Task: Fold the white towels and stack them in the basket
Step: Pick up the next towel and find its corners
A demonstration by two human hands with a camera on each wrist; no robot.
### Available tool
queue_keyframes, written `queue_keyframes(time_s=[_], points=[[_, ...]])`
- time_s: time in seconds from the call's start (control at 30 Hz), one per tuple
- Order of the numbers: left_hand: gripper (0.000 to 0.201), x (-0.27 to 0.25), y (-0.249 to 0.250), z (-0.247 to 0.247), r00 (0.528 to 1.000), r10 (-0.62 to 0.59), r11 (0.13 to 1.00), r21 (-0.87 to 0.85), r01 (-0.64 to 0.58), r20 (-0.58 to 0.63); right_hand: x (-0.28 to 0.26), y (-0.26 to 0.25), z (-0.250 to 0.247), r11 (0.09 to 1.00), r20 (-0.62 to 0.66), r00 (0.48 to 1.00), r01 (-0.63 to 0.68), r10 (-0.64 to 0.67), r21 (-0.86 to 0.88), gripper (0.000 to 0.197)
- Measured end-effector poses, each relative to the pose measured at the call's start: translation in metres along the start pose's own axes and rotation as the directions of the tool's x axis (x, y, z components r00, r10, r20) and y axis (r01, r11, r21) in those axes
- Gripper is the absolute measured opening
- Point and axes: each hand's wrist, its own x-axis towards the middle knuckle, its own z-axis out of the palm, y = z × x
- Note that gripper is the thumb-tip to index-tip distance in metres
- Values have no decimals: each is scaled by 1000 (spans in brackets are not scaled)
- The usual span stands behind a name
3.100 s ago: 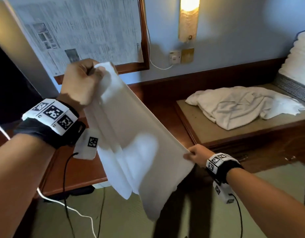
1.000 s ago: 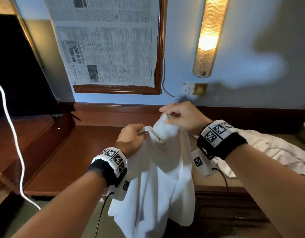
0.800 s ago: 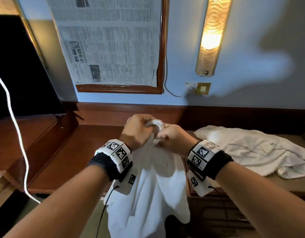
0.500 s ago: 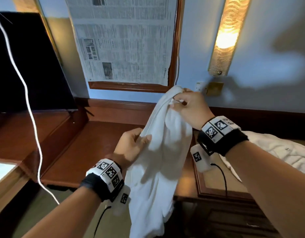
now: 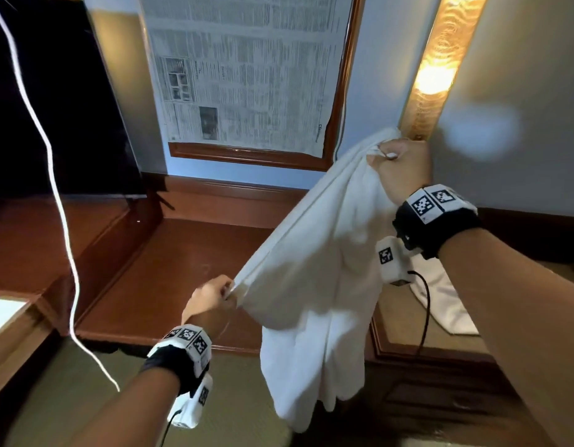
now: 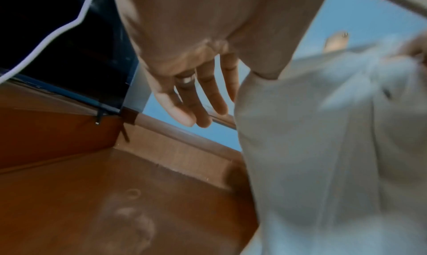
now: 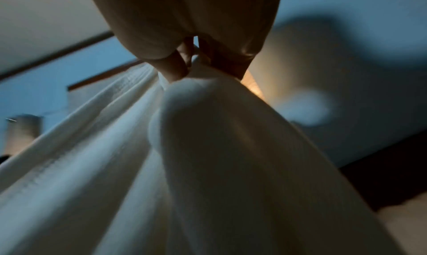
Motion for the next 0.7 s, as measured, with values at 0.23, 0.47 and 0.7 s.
queue_keyframes(time_s=[0.23, 0.47, 0.7], points=[[32, 16, 6, -65, 960, 280, 930, -255, -267, 18, -31, 41, -19, 798, -3, 927, -325, 376, -507, 29], [34, 8, -1, -95, 741, 659, 751, -161, -641, 127, -73, 45, -8, 706, 43, 874, -361, 484, -610, 30], [70, 18, -50, -102, 862, 265, 622, 607, -495, 431, -114, 60, 3, 687, 70, 831, -406, 552, -603, 28]])
